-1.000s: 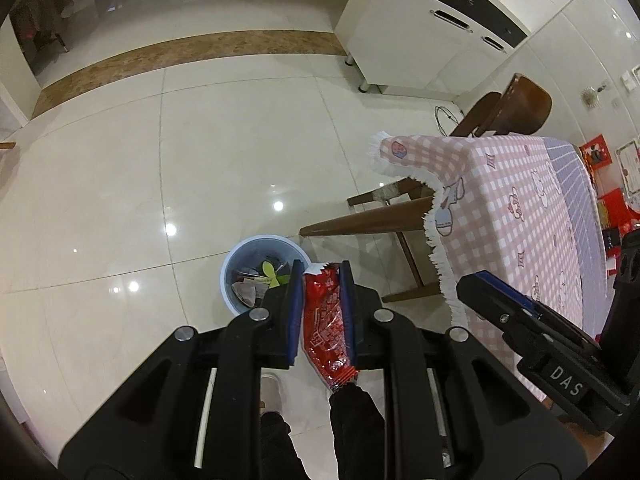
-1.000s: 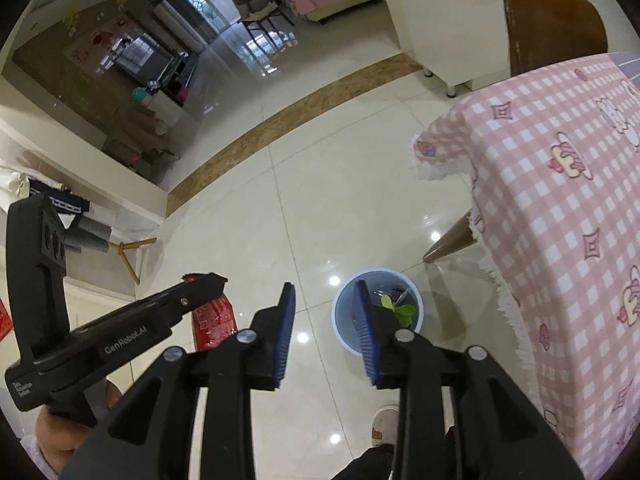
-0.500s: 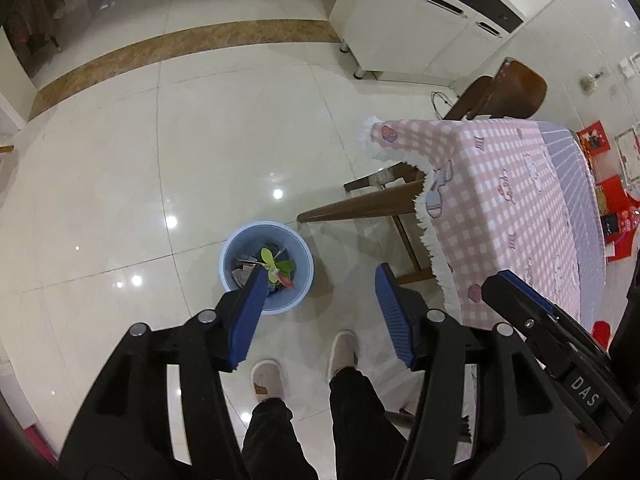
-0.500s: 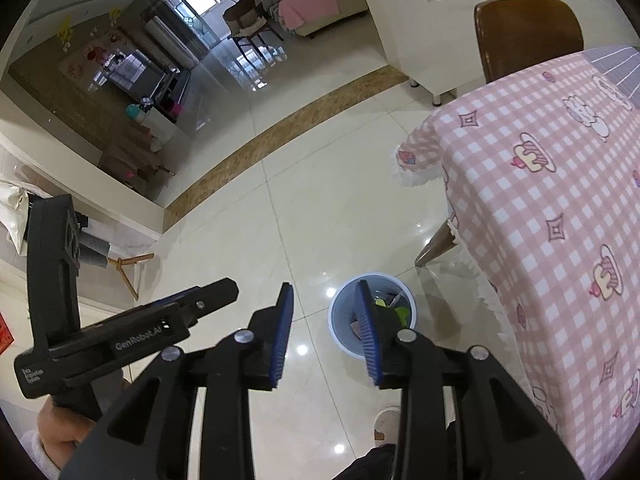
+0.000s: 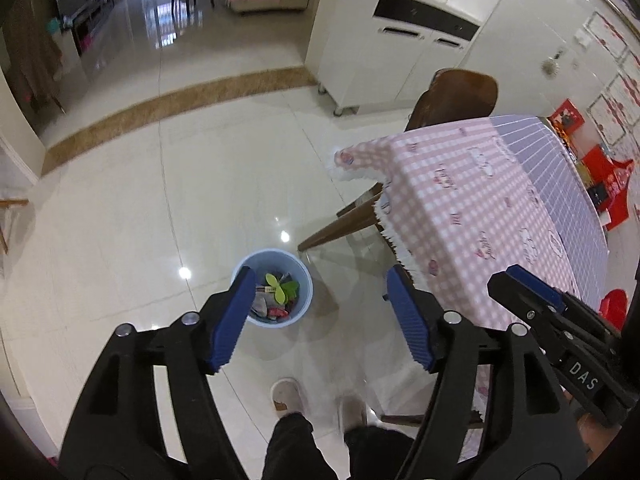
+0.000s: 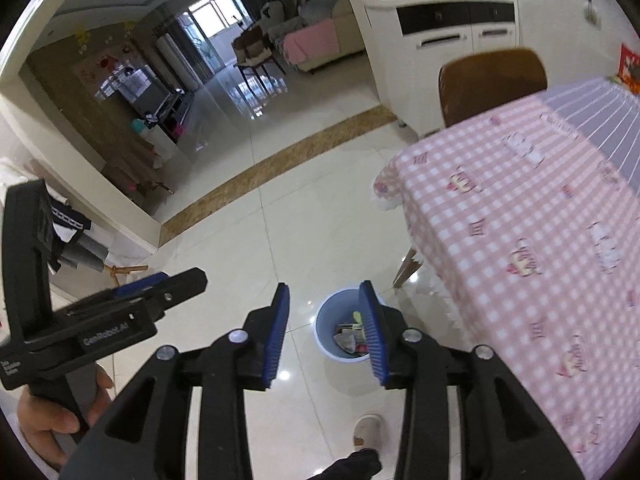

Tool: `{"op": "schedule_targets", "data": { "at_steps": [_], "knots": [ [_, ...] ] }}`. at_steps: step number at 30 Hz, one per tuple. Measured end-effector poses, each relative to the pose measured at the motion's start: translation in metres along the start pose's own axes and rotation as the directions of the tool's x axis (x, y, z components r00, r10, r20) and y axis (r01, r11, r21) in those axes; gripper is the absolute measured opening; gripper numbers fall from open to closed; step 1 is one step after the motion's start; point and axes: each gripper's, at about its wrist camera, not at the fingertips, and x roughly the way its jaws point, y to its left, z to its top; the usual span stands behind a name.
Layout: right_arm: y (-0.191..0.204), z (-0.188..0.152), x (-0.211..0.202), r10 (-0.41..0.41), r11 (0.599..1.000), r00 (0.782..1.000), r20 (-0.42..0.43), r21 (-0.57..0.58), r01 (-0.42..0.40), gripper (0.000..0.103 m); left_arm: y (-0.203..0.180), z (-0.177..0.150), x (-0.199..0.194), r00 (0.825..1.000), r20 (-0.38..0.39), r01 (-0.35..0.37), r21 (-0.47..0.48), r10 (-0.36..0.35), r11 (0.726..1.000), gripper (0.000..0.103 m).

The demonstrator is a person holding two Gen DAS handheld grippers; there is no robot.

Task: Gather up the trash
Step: 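Pull both open tools back up from the bin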

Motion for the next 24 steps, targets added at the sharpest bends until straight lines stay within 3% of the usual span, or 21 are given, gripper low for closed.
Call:
{"op": "schedule_targets", "data": {
  "at_steps": [7,15,20,24],
  "knots": [
    [-0.006,-0.027,-0.082,0.015,0.994,0.996,0.083,-0.105,-0.006,0.045,-0.053,-0.038,-0.074,0.99,0.134,-0.05,0.016,0.047,0.999,0.077],
    [-0.023,-0.074,-0.192,0.012,0.97,0.97,0.242,-0.237,0.048,0.06,-0.126,-0.106,-0.158,0.947,0.301,-0.121,-0.001,0.115,0.993,0.084],
    [-0.037,-0.097,-0.241,0.017,0.97,0.955,0.296,-0.236,0.056,0.065,-0.156,-0.142,-0.201,0.929,0.353,-0.116,0.001,0.109,0.993,0.086],
    [-0.039,-0.116,-0.274,0.025,0.97,0.94,0.339,-0.236,0.06,0.068,-0.172,-0.162,-0.233,0.902,0.415,-0.138,0.012,0.121,0.99,0.09]
  ]
}}
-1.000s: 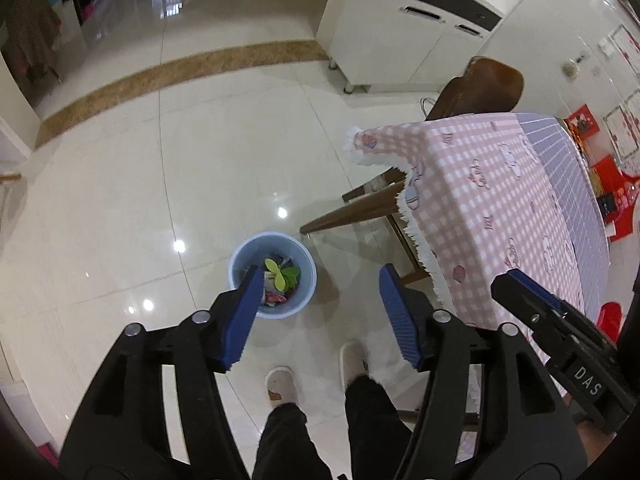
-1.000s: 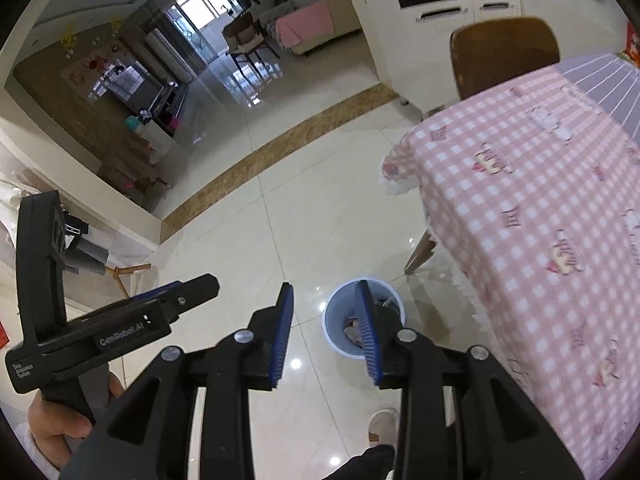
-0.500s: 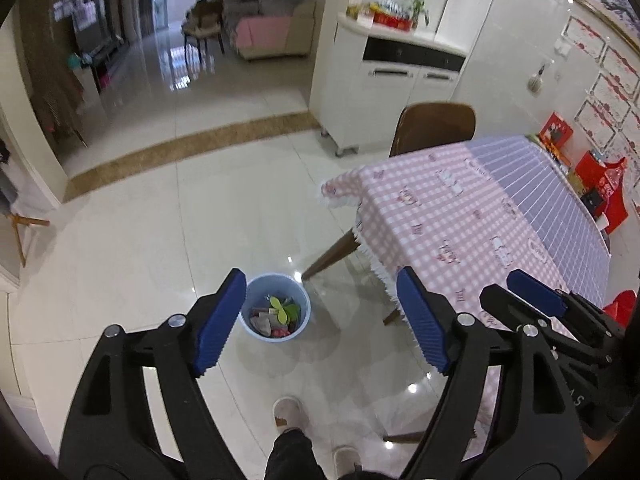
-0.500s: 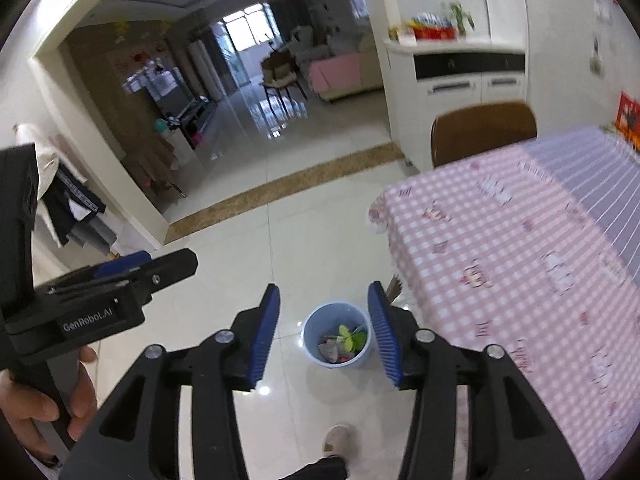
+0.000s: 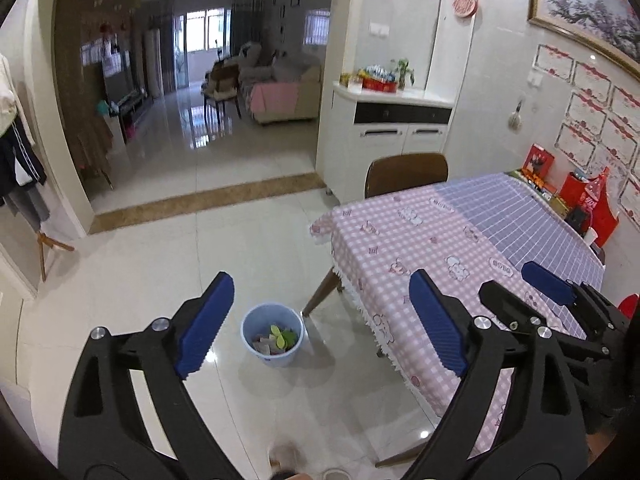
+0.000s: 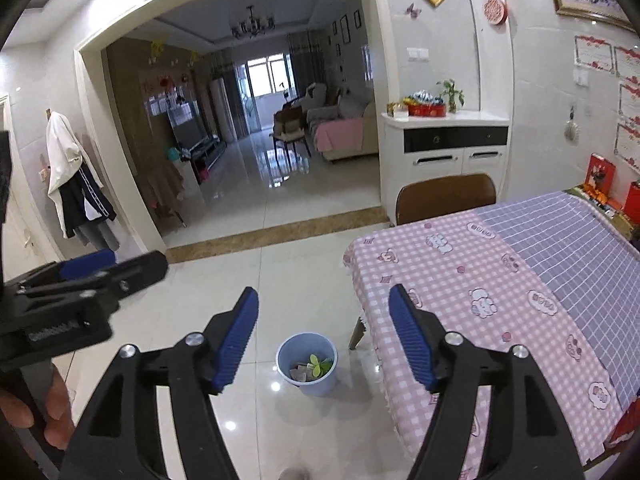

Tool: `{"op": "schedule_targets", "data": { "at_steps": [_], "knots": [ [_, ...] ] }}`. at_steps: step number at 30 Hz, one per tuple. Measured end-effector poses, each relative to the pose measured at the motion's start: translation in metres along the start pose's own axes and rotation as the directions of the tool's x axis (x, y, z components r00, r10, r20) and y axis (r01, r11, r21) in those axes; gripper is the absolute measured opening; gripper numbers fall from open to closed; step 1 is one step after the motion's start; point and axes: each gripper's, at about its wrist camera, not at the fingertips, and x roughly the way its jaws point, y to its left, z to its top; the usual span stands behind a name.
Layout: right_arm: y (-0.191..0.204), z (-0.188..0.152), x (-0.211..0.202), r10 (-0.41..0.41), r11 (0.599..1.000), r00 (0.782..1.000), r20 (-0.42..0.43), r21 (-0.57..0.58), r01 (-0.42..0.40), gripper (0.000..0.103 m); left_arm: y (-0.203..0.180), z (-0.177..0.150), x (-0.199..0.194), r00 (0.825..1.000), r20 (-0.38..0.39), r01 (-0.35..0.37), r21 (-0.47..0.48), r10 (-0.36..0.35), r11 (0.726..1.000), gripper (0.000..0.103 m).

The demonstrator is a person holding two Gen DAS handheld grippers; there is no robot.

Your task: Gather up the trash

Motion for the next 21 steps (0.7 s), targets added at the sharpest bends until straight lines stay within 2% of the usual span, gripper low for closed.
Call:
{"op": "schedule_targets", "data": {
  "at_steps": [9,21],
  "knots": [
    [0.014,-0.01,-0.041,-0.006,1.0,0.998,0.056,-0.008,0.006,0.07,-0.006,-0.006,-0.051,0.993,0.119,-0.034,0.046,0.028,0.998,0.093],
    [0.046,-0.016,-0.067,-0.045,0.999,0.993,0.11,-0.002,0.046,0.072,0.019,-0.005,-0.086,0.985,0.17,0.002,0.065,-0.013,0.998,0.093]
  ]
}}
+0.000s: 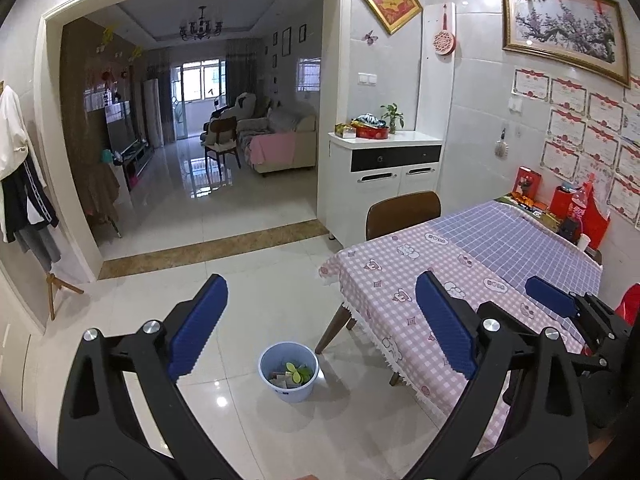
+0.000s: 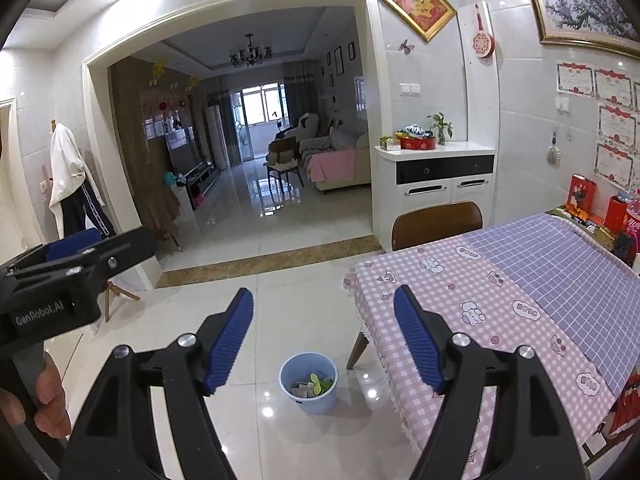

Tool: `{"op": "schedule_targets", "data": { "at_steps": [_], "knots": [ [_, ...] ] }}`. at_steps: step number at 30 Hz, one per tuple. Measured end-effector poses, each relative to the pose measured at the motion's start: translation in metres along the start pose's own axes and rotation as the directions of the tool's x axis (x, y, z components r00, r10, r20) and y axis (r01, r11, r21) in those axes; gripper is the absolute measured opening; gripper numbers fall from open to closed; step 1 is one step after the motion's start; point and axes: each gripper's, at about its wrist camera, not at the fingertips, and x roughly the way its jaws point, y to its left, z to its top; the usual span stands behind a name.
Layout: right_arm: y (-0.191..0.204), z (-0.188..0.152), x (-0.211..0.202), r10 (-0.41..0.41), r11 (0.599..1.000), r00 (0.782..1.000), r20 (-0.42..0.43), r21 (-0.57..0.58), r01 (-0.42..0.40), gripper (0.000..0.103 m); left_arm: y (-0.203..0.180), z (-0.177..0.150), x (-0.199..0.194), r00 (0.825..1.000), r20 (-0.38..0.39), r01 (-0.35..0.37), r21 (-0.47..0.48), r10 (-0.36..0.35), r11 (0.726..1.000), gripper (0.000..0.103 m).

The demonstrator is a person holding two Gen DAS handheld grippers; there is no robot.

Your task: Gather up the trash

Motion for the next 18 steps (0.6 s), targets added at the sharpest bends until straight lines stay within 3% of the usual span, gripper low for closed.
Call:
{"op": "schedule_targets", "data": {
  "at_steps": [18],
  "knots": [
    [0.021,-0.007,-0.01,-0.026,1.0,1.0,0.009,0.009,0.026,0.074,0.017,-0.002,-0.021,0.998,0.059,0.016,0.054,-0.019,0.998,0.093]
  ]
}}
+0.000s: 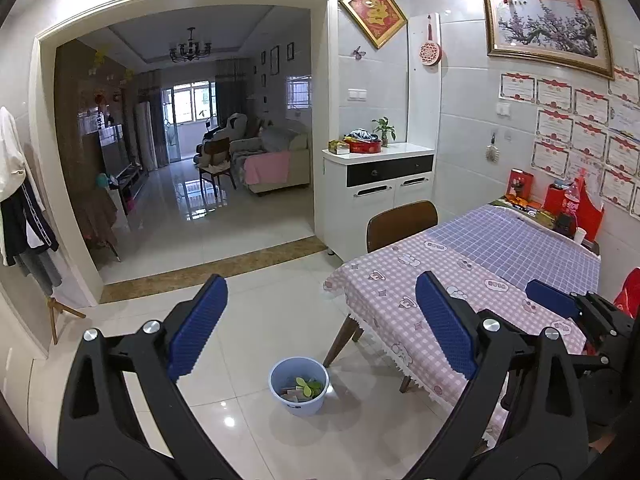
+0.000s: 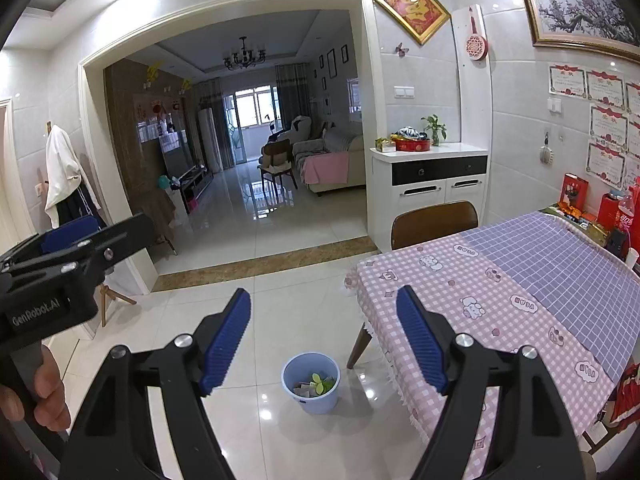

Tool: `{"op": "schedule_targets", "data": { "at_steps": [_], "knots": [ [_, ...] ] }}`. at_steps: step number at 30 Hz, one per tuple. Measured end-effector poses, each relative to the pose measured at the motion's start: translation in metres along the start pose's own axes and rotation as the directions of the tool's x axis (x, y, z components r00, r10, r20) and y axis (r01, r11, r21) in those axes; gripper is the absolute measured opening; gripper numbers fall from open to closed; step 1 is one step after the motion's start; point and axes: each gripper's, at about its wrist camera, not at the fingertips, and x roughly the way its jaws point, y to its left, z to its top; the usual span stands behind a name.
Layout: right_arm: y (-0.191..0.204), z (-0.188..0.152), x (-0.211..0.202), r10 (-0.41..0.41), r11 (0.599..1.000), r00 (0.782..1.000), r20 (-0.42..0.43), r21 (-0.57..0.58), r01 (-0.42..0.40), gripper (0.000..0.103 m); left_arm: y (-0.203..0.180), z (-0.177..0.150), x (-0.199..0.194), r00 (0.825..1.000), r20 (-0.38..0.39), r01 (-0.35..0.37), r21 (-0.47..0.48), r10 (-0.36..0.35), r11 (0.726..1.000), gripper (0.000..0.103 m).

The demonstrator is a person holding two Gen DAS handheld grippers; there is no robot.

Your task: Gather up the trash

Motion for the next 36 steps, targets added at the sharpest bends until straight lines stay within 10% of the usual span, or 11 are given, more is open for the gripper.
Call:
{"op": "schedule_targets", "data": {
  "at_steps": [36],
  "knots": [
    [0.007,-0.005,-0.001,0.0,1.0,1.0,-0.008,-0.002,0.0,0.074,0.011,0.004,0.004,1.0,-0.011,0.004,-0.005,-0.004,1.0,0.093]
  ]
}}
